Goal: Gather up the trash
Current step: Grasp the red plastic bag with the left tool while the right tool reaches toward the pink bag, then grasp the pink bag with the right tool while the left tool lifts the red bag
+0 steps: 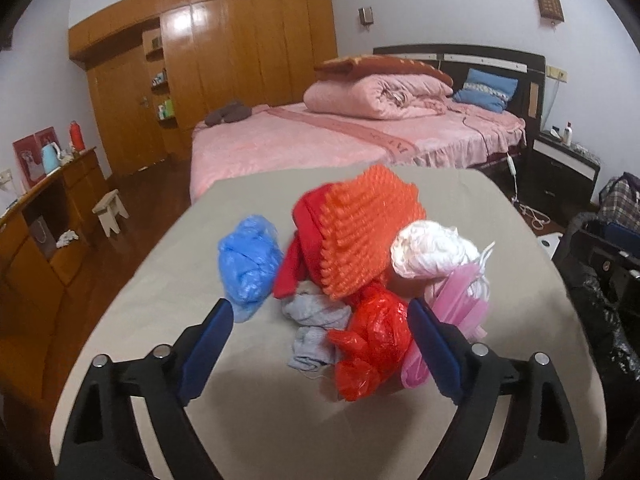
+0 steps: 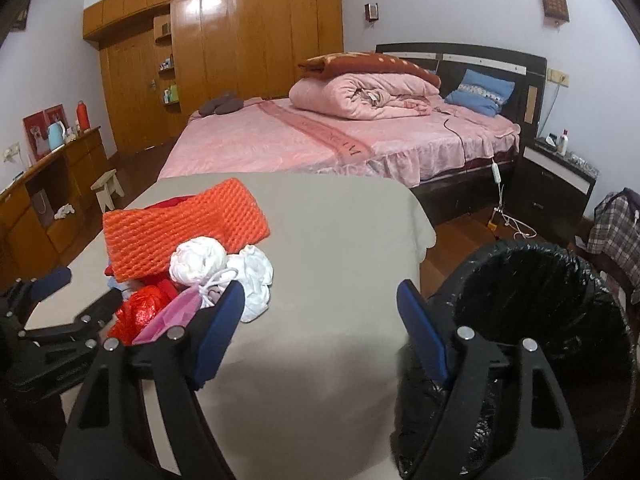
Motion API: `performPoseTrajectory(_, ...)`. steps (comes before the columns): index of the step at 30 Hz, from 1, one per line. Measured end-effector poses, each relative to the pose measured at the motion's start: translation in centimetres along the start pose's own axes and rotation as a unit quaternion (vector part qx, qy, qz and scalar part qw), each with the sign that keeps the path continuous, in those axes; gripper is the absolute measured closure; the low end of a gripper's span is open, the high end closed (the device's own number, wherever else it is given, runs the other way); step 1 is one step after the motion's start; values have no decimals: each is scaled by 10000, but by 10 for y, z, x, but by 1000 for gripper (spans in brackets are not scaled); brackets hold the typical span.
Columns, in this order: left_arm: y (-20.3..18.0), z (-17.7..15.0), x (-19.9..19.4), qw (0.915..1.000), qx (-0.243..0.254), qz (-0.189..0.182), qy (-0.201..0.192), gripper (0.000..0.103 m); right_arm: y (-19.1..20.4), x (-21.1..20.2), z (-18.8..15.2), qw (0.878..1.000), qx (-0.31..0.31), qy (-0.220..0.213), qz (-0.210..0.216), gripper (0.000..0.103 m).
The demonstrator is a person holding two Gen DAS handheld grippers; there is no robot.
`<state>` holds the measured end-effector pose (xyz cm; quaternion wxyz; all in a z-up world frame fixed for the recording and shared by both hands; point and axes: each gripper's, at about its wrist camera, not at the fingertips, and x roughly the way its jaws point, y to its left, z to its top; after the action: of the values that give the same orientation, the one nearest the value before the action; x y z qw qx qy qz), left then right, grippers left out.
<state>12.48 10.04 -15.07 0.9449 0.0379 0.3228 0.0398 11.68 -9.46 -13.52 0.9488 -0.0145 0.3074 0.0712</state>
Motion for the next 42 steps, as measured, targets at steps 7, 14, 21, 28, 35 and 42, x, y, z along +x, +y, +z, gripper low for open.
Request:
performPoseTrajectory(7,-10,-7,29,9988,-15,-302,382,21,2,8,-4,9999,-109,79,-17,27)
performPoseTrajectory(14,-11,-15,36,9940,-148,-925,572,64,2,11,-5,9998,-134,134,2,27)
performPoseTrajectory(21,3,-11,12,9947,-290,-938,293,67,7,10,-6,9997,-165,144,103,27)
performPoseTrajectory(28,20,-14,-14,9974,-215,-678,133,67,19,5,-6,9991,-177,177,348,27)
performPoseTrajectory(35,42,-19,-19,9989,-316,-351,65,67,52,13,-13,9965,-341,357,670,27)
performPoseTrajectory(42,54,-22,-17,9990,-360,-247,31,67,74,38,-26,9928,-538,732,782,55)
